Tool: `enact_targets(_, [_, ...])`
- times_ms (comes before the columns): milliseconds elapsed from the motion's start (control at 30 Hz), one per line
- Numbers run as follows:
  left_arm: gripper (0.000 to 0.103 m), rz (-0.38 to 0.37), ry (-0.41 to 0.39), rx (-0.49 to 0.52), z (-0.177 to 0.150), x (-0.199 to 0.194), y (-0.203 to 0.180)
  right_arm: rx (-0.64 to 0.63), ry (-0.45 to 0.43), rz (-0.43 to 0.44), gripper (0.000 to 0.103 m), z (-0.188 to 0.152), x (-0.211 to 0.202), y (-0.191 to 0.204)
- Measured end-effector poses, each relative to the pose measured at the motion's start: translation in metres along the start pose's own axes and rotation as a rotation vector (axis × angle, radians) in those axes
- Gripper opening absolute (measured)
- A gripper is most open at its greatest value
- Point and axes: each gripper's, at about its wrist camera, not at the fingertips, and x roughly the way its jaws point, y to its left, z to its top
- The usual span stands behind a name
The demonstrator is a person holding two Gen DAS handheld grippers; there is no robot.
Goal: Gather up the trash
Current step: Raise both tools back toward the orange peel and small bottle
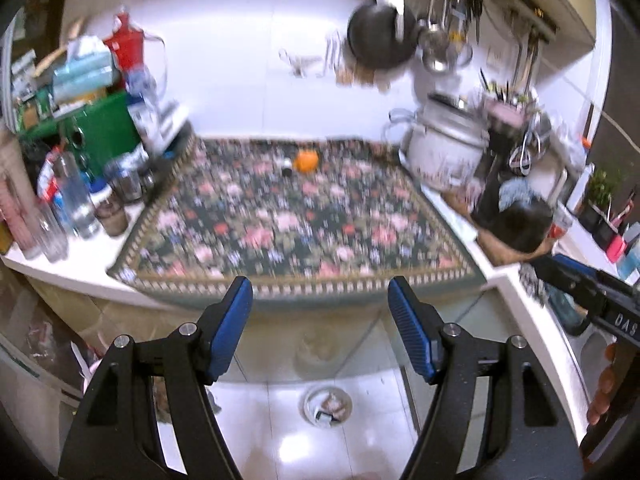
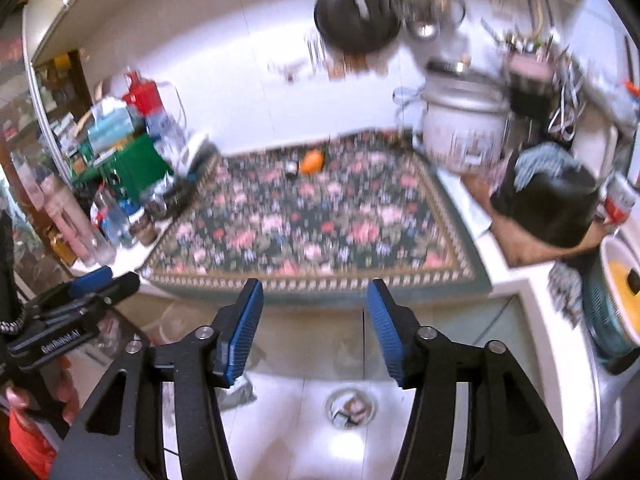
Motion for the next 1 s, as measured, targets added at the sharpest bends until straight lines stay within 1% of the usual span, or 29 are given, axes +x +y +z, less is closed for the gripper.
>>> enact_targets(100, [0.07, 0.014, -0.034, -0.016, 0.016, -0.008, 0.003, -0.005, -0.039, 0.007, 0.053, 0.01, -0.005, 0.001])
enact_targets(167, [0.075, 0.019, -0.049, -0.015, 0.025, -0.01, 0.006, -0.004, -0.053, 0.005, 0.054, 0.018, -0.005, 0.0])
enact_targets(200, [0.079, 0.023, -0.061, -0.014, 0.03, -0.011, 0.006, -0.004, -0.057, 0.004, 0.055, 0.022, -0.006, -0.001])
enact_targets(233, [0.083, 0.033, -0.077, -0.013, 0.036, -0.008, 0.006, -0.005, -0.065, 0.001, 0.056, 0.026, -0.003, -0.004])
enact_targets(333, [0.086, 0.043, -0.095, -0.014, 0.052, 0.003, 0.006, -0.005, -0.084, -0.007, 0.056, 0.037, 0.004, -0.011])
enact_targets(433, [0.087, 0.052, -0.102, -0.012, 0.07, 0.022, 0.003, -0.001, -0.097, 0.002, 0.056, 0.049, 0.013, -0.02])
enact_targets(567, [0.087, 0.08, -0.116, -0.018, 0.097, 0.05, -0.004, -0.018, -0.098, 0.03, 0.056, 0.079, 0.04, -0.033])
enact_targets(700, [0.088, 0.098, -0.104, -0.04, 0.126, 0.082, -0.008, -0.047, -0.092, 0.059, 0.056, 0.11, 0.067, -0.044])
enact_targets(867, [0.088, 0.17, -0.1, -0.089, 0.157, 0.119, -0.01, -0.088, -0.052, 0.118, 0.056, 0.146, 0.112, -0.061])
enact_targets(1000, [0.088, 0.203, -0.099, -0.113, 0.176, 0.149, -0.005, -0.101, -0.018, 0.141, 0.056, 0.165, 0.154, -0.07])
